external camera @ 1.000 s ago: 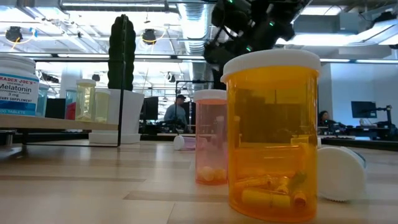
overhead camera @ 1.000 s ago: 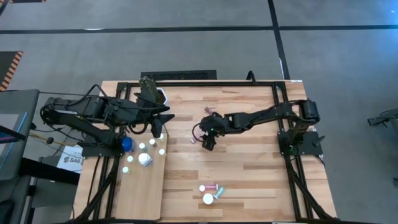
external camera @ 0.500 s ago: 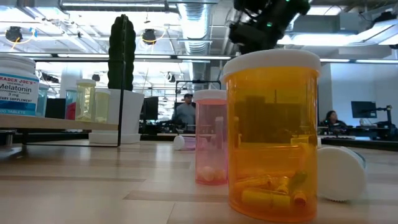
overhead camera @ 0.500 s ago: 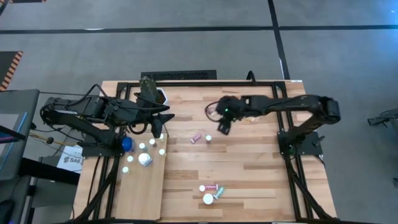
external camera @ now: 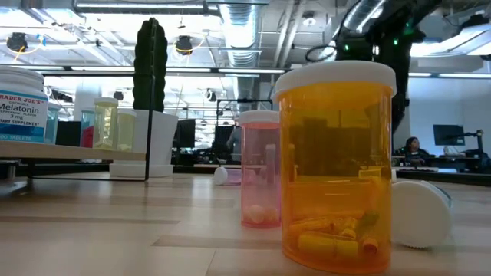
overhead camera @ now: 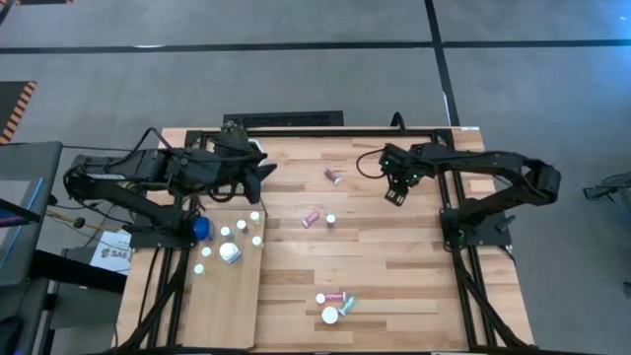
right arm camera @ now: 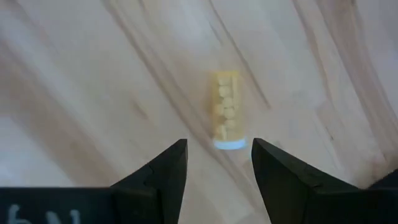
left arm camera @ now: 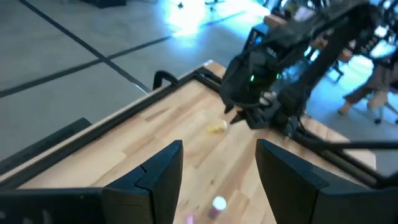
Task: Pick and place medicine bottles onto shelf by color
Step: Put the yellow pill bottle on the shelf
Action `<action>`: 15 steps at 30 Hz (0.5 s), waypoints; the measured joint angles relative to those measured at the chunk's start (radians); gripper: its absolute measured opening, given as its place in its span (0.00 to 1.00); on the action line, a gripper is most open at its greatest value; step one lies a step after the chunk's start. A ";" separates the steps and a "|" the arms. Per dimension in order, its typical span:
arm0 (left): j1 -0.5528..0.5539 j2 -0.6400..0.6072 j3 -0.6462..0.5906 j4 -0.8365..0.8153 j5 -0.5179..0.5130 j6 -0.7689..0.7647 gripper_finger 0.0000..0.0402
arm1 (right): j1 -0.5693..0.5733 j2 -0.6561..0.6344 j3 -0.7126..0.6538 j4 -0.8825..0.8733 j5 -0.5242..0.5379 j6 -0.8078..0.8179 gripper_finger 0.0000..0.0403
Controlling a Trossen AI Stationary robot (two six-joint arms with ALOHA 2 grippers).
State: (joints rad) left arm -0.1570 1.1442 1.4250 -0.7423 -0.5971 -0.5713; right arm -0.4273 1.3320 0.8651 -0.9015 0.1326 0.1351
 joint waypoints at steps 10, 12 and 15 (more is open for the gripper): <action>0.080 0.000 0.000 0.059 0.001 -0.014 0.47 | -0.173 0.028 -0.091 0.123 -0.067 -0.121 0.48; 0.089 0.000 0.000 0.060 0.002 -0.014 0.47 | -0.196 0.052 -0.093 0.159 -0.086 -0.130 0.47; 0.098 0.000 0.000 0.059 0.001 -0.015 0.47 | -0.222 0.094 -0.094 0.192 -0.138 -0.135 0.46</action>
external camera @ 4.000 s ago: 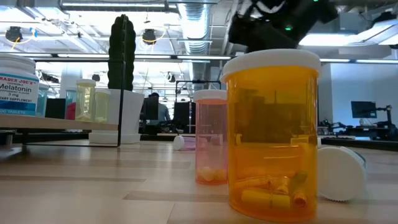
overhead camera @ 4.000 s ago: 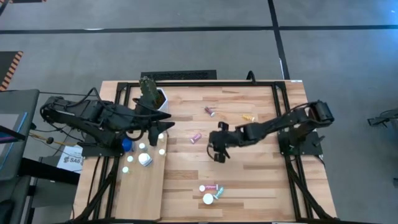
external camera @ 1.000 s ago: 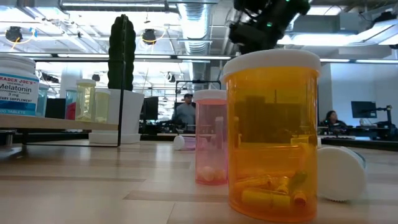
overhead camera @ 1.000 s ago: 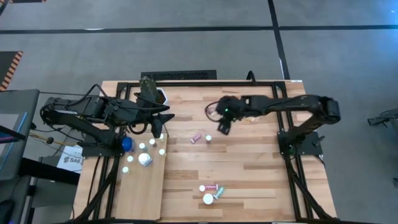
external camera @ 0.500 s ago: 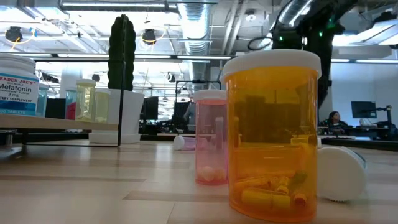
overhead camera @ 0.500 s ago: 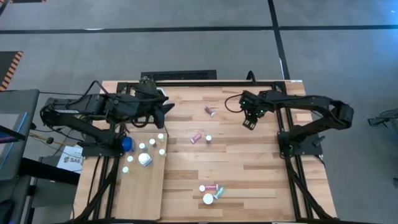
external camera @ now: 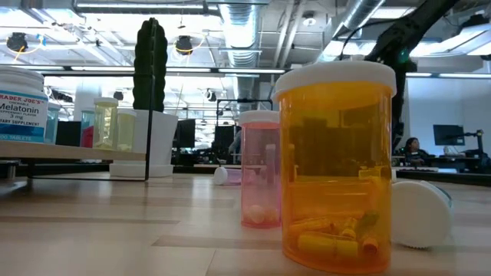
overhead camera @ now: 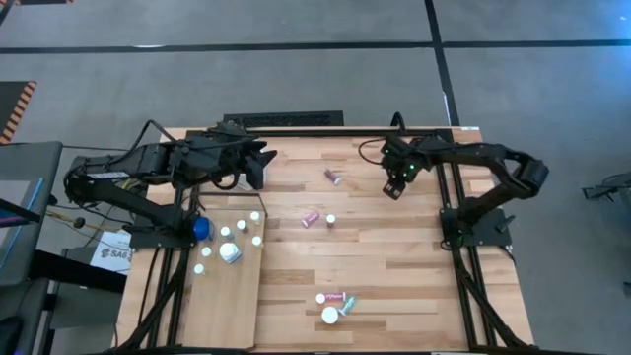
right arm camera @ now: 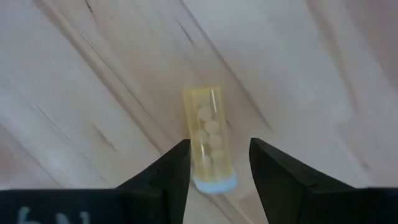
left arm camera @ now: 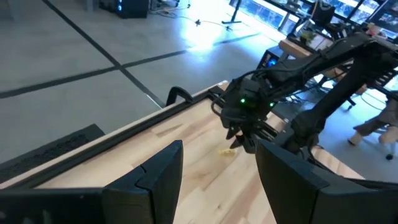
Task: Pick and place medicine bottles onto shelf by color
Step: Put the yellow pill bottle on the shelf
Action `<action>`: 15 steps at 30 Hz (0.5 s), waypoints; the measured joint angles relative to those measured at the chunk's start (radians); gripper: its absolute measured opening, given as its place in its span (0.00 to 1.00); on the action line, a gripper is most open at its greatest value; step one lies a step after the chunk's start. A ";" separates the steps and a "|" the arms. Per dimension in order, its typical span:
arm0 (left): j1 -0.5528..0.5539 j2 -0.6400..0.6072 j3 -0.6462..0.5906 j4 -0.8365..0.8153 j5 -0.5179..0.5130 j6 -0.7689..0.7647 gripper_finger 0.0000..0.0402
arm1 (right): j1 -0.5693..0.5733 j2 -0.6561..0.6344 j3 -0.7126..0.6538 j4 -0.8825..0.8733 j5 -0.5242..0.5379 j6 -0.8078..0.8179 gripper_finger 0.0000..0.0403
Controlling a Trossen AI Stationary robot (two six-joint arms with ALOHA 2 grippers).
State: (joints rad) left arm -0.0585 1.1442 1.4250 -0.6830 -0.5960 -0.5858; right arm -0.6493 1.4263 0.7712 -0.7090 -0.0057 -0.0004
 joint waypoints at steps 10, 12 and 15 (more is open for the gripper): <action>0.004 0.000 0.000 -0.001 0.001 0.007 0.47 | -0.008 0.159 0.003 0.066 -0.020 -0.005 0.41; 0.004 0.000 0.000 -0.002 0.001 0.007 0.47 | -0.007 0.170 0.005 0.065 -0.019 0.024 0.39; 0.004 0.000 0.000 -0.003 0.001 0.007 0.47 | -0.007 0.175 0.019 0.058 -0.019 0.139 0.36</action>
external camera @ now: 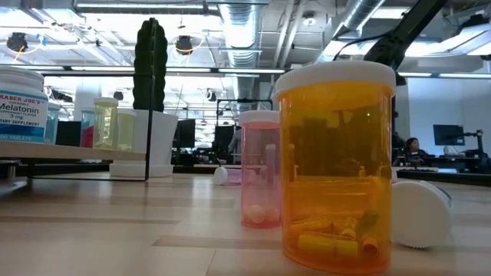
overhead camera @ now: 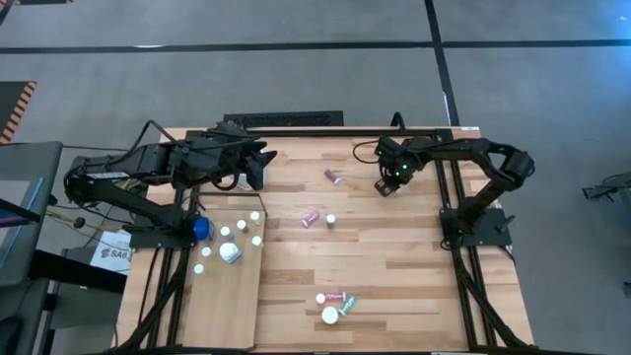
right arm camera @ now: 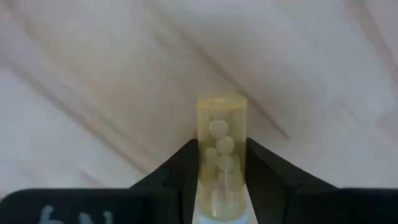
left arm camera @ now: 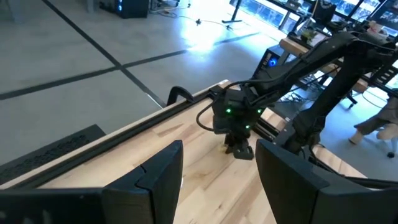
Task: Pick and place medicine bottles onto shelf by color
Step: Put the yellow pill bottle on the shelf
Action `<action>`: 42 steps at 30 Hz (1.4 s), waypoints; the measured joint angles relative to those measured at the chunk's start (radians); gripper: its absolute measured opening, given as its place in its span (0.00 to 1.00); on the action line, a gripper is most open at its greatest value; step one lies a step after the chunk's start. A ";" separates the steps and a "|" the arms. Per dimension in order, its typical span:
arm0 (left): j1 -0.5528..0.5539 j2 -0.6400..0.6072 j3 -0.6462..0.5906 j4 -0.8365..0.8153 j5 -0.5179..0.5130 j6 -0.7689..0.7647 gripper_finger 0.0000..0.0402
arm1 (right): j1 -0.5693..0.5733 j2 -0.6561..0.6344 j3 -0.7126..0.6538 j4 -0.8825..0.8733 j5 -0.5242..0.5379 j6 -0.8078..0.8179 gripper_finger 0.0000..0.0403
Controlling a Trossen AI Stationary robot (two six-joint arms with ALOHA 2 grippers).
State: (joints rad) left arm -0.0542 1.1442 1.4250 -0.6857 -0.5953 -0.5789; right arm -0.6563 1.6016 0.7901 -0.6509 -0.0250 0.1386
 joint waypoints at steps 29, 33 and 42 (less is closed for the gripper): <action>0.000 0.024 -0.016 -0.131 0.030 -0.040 0.47 | 0.286 -0.026 0.020 0.346 -0.184 1.113 0.33; -0.001 0.043 -0.017 -0.154 0.044 -0.049 0.47 | 0.358 -0.026 0.020 0.338 -0.128 1.159 0.34; -0.002 0.067 -0.015 -0.157 0.110 -0.004 0.47 | 0.480 -0.008 0.021 0.340 -0.051 1.276 0.33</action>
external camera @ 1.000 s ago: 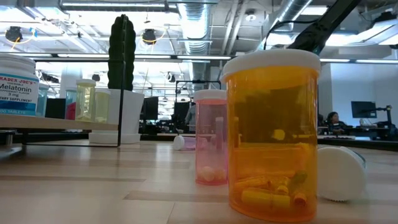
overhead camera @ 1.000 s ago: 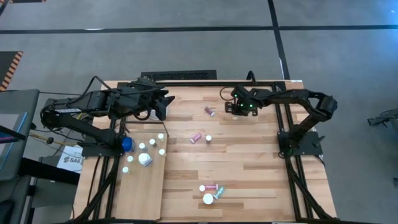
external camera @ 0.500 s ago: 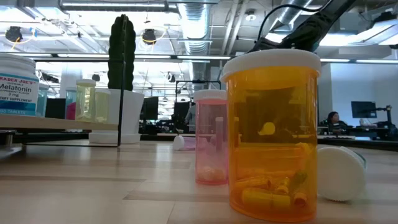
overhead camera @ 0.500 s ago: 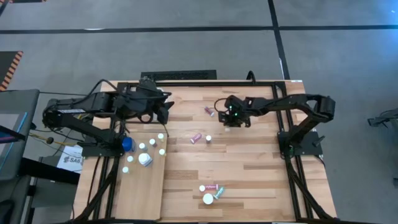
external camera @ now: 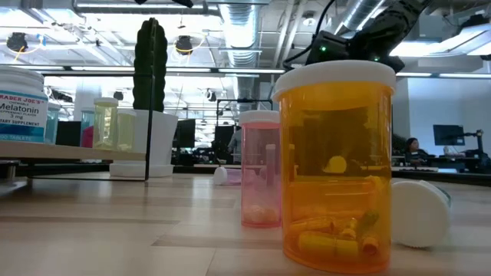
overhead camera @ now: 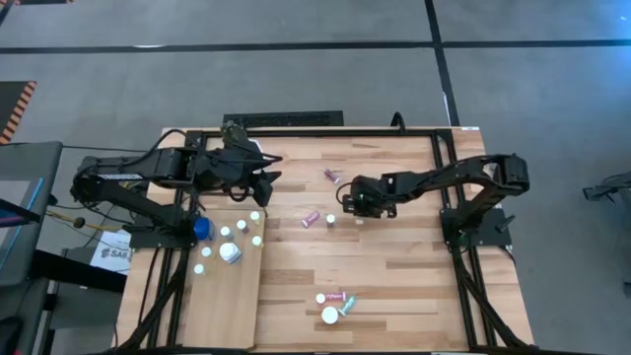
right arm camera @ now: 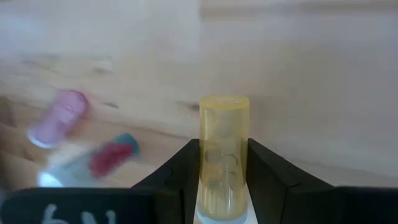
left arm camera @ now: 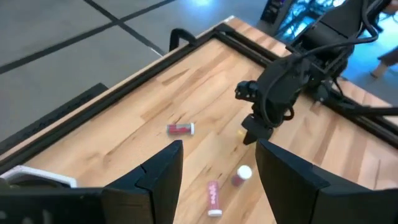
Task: Pick and place medicine bottles onto shelf by color
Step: Put the yellow pill bottle on the shelf
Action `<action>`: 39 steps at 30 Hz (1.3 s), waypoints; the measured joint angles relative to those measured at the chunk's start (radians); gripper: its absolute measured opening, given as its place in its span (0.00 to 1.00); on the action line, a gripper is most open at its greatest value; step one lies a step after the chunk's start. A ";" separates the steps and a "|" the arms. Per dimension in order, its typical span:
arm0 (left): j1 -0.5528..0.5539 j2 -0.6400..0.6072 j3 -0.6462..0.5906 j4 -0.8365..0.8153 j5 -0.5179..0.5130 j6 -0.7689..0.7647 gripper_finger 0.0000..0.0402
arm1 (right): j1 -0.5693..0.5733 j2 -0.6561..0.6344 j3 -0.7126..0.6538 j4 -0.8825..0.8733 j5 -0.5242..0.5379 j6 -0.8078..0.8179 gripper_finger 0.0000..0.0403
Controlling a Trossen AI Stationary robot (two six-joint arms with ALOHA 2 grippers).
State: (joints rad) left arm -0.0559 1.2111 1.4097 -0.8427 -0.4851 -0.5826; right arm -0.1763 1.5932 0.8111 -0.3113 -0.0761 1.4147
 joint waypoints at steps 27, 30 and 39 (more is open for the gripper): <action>0.000 0.002 0.000 -0.001 0.017 -0.005 0.47 | -0.121 -0.037 0.003 0.059 -0.207 -0.657 0.60; 0.000 0.002 0.000 -0.001 0.016 -0.018 0.47 | -0.149 -0.070 0.025 0.036 -0.317 -0.983 0.60; 0.000 0.001 0.000 0.001 0.009 -0.126 0.47 | -0.111 -0.101 0.118 -0.023 -0.344 -1.989 0.54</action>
State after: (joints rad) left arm -0.0559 1.2121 1.4097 -0.8421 -0.4763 -0.7088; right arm -0.2875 1.4917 0.9287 -0.3340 -0.4198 -0.5745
